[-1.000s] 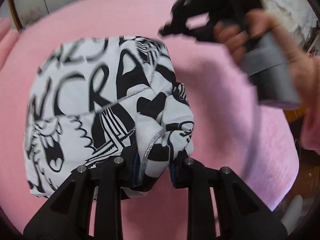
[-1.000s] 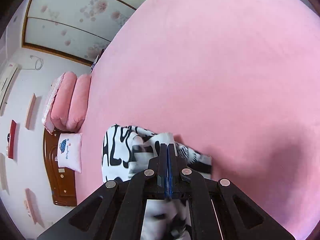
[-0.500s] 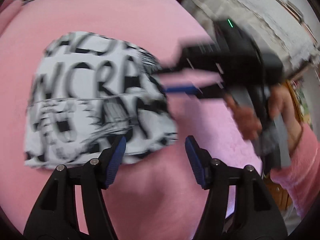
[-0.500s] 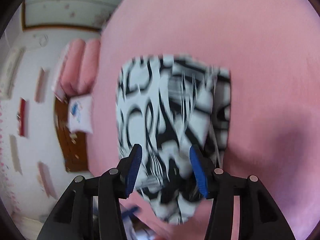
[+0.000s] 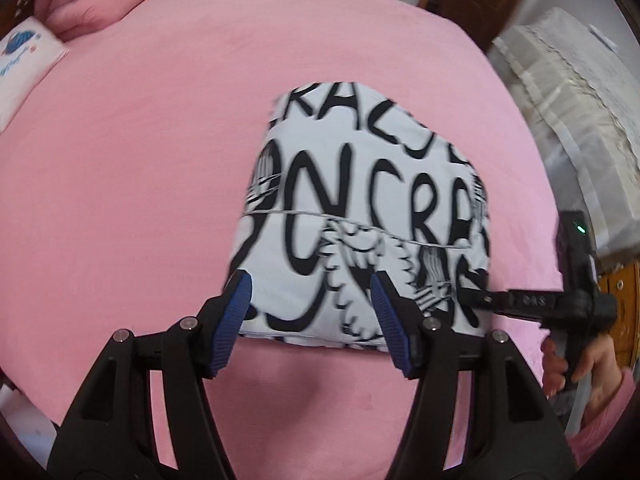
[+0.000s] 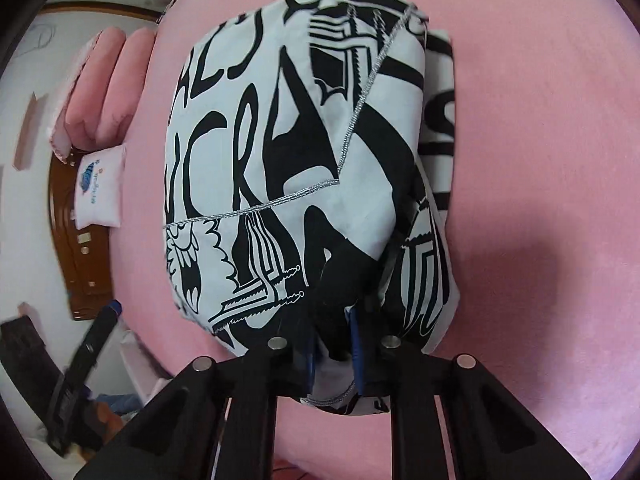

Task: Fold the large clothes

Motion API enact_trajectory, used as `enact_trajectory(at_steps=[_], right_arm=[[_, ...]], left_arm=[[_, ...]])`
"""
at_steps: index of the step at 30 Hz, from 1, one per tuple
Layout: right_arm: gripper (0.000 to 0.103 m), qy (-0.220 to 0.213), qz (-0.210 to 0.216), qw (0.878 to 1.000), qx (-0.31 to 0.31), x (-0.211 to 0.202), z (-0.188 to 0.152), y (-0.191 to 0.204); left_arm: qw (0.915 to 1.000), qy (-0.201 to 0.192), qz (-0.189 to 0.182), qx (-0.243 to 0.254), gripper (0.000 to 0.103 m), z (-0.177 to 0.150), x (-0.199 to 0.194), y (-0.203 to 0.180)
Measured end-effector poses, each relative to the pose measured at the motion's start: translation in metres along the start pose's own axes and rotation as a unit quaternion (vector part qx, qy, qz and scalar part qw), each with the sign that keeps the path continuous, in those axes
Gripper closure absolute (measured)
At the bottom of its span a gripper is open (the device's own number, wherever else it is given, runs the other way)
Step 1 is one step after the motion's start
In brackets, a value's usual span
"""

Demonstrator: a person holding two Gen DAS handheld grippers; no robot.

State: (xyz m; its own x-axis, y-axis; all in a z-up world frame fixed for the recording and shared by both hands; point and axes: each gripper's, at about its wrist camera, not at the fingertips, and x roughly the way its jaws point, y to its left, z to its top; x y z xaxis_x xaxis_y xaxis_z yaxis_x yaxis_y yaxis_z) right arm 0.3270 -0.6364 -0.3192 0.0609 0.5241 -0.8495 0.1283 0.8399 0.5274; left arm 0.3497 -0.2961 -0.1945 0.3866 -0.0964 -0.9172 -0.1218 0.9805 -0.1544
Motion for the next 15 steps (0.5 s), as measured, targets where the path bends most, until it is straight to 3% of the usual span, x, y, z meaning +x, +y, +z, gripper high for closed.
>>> enact_trajectory(at_steps=[5,8,13,15], right_arm=[[0.095,-0.042,-0.031,0.999,0.005,-0.014,-0.023,0.002],[0.096,-0.055,-0.070,0.996,-0.006,-0.010,-0.039,0.005],[0.095,-0.097,-0.172,0.979,-0.054,-0.001,-0.061,0.030],[0.094,-0.116,-0.190,0.973,-0.056,-0.009,-0.070,0.046]], left_arm=[[0.9996,0.001,0.027,-0.003,0.045,0.001,0.006,0.005],[0.9997,0.009,0.017,0.012,0.045,0.000,0.010,0.004],[0.9983,0.043,-0.004,0.039,0.045,-0.006,0.017,0.002],[0.9971,0.057,-0.007,0.050,0.045,-0.008,0.021,0.001]])
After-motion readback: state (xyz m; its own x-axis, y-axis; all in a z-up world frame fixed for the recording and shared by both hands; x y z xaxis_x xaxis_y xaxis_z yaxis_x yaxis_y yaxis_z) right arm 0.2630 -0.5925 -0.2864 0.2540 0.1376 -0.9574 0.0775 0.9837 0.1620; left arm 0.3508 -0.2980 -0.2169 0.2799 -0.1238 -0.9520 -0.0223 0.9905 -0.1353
